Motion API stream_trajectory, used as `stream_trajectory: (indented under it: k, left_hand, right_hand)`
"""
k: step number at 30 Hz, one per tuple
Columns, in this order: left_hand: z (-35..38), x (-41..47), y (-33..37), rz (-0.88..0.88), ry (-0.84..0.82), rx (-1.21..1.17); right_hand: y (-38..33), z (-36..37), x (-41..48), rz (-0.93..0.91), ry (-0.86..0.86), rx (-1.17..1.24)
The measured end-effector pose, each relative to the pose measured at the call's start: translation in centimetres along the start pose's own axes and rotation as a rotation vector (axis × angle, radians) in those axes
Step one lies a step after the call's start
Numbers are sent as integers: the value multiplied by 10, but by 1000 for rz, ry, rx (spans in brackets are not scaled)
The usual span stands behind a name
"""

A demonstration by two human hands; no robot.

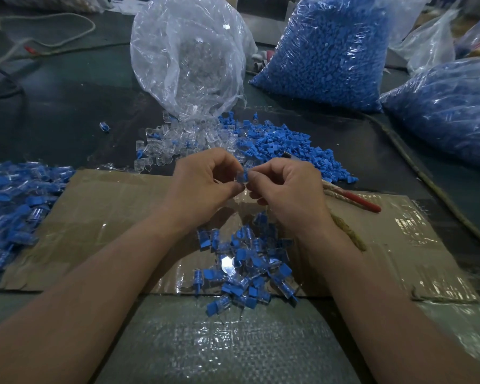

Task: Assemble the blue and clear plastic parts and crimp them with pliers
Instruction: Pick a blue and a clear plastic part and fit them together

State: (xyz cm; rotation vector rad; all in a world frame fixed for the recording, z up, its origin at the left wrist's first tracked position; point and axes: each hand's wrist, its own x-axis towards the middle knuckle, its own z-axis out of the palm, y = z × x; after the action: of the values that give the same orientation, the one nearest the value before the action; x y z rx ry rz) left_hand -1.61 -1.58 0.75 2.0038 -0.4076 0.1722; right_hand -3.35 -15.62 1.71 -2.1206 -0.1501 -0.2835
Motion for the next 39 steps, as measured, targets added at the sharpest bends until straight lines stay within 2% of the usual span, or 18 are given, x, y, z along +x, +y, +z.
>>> stream_trajectory:
  k: [4,13,20,24,27,30,34,39]
  left_hand:
    - [0,0,-2,23,0,-3]
    - [-2,-1,-1,43,-18,-23]
    - [-1,-2,0,68,17,-67]
    - [-2,-1,0,106,20,-26]
    - [-3,-1,2,130,29,6]
    - [-4,-2,5,94,-7,-26]
    - [-4,0,9,-24,-44,-203]
    - [-4,0,8,-78,-55,-271]
  right_hand:
    - [1,-3,0,-10,9,-88]
    - [4,-10,0,30,-162,-6]
    - [6,-12,2,93,-133,131]
    - [4,-15,2,157,-301,345]
    - [2,-16,2,152,-337,443]
    - [2,-15,2,142,-314,472]
    - [4,-17,3,137,-266,486]
    - [5,-16,2,96,-278,407]
